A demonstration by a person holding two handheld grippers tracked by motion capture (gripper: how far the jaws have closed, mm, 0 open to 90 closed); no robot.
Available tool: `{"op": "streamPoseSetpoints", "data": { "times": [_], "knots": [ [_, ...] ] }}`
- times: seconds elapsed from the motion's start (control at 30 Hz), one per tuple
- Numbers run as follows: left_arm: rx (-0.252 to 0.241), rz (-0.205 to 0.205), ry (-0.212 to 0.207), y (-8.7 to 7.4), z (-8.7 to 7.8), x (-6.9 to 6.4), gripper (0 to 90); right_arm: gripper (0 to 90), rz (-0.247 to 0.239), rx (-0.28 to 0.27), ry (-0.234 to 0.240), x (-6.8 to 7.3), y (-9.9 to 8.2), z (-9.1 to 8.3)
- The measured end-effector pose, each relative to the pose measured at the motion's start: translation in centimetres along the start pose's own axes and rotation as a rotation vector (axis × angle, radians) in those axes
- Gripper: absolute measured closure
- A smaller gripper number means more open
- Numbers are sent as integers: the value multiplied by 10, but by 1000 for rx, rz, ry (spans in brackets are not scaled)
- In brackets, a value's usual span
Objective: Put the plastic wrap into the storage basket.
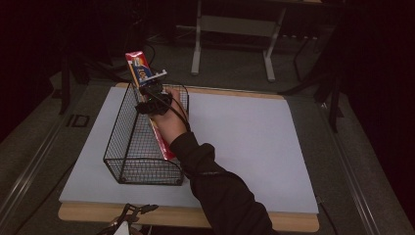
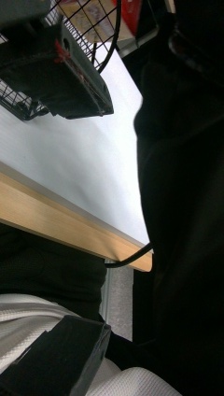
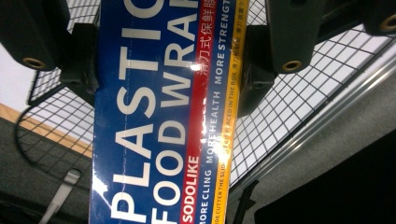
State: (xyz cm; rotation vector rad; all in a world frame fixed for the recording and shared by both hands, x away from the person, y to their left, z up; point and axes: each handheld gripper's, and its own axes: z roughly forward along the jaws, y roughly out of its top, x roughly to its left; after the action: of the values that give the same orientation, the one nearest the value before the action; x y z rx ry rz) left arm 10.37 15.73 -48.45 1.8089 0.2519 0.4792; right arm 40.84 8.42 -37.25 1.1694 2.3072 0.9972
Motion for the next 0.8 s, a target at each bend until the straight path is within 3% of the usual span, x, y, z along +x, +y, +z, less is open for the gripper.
{"op": "streamPoseSetpoints", "data": {
  "times": [0.4,0.6,0.73,0.8],
  "knots": [
    [1,4,-6,0,1,-1,1,382,-5,59,4,1,-21,30],
    [3,6,-7,0,1,-1,1,380,24,75,9,-2,-29,38],
    [5,9,-8,1,1,-2,1,380,14,72,-2,-1,-31,40],
    [3,9,-9,1,1,-2,1,380,-15,99,-17,2,-35,45]
  ]
}}
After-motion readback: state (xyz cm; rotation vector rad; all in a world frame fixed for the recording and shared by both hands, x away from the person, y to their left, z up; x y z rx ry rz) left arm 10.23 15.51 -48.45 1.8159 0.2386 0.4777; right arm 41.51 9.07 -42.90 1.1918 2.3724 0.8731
